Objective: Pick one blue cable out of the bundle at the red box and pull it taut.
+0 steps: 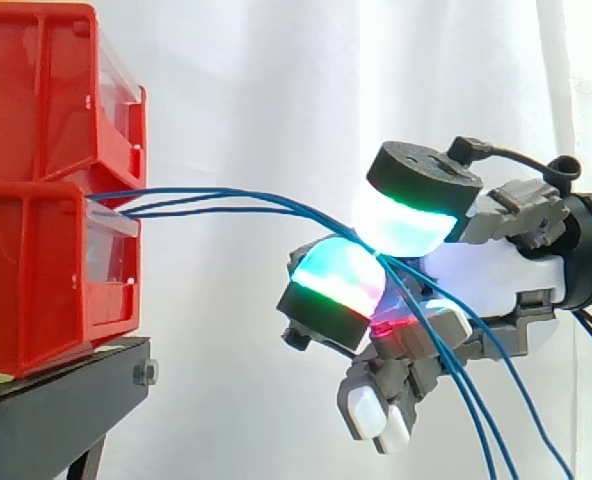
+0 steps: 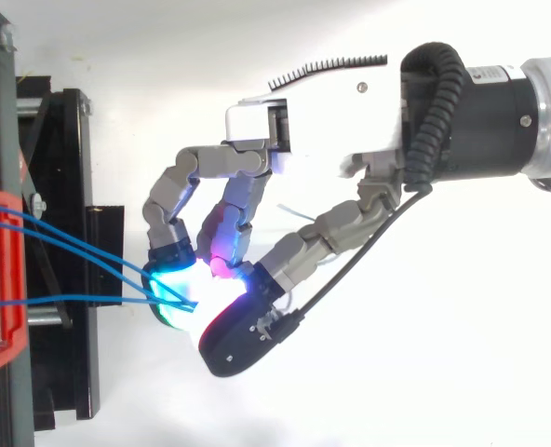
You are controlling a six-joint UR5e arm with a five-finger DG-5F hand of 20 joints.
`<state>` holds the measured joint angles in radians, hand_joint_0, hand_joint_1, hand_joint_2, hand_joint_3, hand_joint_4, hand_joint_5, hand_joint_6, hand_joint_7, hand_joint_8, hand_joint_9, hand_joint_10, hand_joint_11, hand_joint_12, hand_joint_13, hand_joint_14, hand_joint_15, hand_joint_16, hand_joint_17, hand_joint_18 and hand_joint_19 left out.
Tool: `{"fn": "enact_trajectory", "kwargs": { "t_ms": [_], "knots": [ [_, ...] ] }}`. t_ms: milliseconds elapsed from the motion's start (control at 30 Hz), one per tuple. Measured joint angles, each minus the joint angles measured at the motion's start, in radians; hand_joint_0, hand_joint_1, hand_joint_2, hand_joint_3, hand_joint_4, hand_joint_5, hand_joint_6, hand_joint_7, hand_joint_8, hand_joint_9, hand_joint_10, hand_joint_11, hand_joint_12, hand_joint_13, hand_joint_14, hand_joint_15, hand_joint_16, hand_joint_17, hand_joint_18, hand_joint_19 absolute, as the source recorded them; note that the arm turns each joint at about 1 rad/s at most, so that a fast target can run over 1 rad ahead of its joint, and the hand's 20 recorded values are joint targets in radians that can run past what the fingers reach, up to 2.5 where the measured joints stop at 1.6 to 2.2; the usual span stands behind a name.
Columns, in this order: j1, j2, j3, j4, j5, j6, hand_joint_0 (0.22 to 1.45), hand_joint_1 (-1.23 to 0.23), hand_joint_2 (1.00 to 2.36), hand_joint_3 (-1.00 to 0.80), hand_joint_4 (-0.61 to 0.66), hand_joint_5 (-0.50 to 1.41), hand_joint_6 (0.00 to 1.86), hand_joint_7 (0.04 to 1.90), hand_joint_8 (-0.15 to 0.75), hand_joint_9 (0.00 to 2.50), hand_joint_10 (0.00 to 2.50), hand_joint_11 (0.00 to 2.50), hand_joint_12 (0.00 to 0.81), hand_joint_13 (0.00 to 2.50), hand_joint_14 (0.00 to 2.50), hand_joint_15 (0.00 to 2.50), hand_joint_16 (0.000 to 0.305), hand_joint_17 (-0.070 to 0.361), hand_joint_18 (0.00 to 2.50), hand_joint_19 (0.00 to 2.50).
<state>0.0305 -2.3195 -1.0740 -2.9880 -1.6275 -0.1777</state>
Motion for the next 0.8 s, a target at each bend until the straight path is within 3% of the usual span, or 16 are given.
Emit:
{"fn": "enact_trajectory", "kwargs": {
  "t_ms": [200, 267, 367, 433, 567, 667, 700, 800],
  "knots": [
    [0.0, 0.0, 0.0, 0.0, 0.0, 0.0, 0.84, -0.91, 1.0, -0.5, -0.1, -0.14, 0.95, 1.38, 0.361, 1.13, 0.0, 1.24, 0.393, 0.87, 0.01, 0.42, 0.051, 0.114, 0.78, 0.36],
    [0.0, 0.0, 0.0, 0.0, 0.0, 0.0, 0.81, -0.92, 1.0, -0.5, -0.12, -0.15, 0.96, 1.27, 0.346, 1.08, 0.0, 1.22, 0.385, 0.85, 0.01, 0.41, 0.051, 0.114, 0.79, 0.32],
    [0.0, 0.0, 0.0, 0.0, 0.0, -0.001, 0.72, -0.98, 1.0, -0.5, -0.05, -0.16, 0.97, 0.9, 0.314, 1.02, 0.0, 1.2, 0.376, 0.8, 0.01, 0.4, 0.05, 0.114, 0.76, 0.31],
    [0.0, 0.0, 0.0, 0.0, 0.0, -0.001, 0.55, -1.09, 1.0, -0.5, 0.0, -0.17, 0.96, 0.81, 0.319, 0.96, 0.04, 1.15, 0.388, 0.77, 0.01, 0.4, 0.054, 0.12, 0.73, 0.31],
    [0.0, 0.0, 0.0, 0.0, -0.001, -0.002, 0.44, -1.12, 1.0, -0.5, 0.04, -0.18, 0.96, 0.76, 0.359, 0.88, 0.21, 1.02, 0.422, 0.72, 0.01, 0.39, 0.061, 0.138, 0.73, 0.29],
    [0.0, 0.0, 0.0, 0.0, -0.001, -0.002, 0.35, -1.0, 1.0, -0.5, 0.07, -0.17, 0.96, 0.72, 0.425, 0.87, 0.38, 0.9, 0.466, 0.74, 0.01, 0.38, 0.07, 0.158, 0.78, 0.3],
    [0.0, 0.0, 0.0, 0.0, -0.001, -0.002, 0.33, -0.89, 1.0, -0.5, 0.07, -0.15, 0.95, 0.73, 0.454, 0.9, 0.42, 0.86, 0.485, 0.76, 0.01, 0.39, 0.074, 0.166, 0.8, 0.31],
    [0.0, 0.0, 0.0, 0.0, -0.001, -0.002, 0.42, -0.66, 1.0, -0.5, 0.04, -0.13, 0.93, 0.84, 0.425, 1.01, 0.19, 1.02, 0.451, 0.77, 0.01, 0.39, 0.066, 0.149, 0.74, 0.36]
  ]
}}
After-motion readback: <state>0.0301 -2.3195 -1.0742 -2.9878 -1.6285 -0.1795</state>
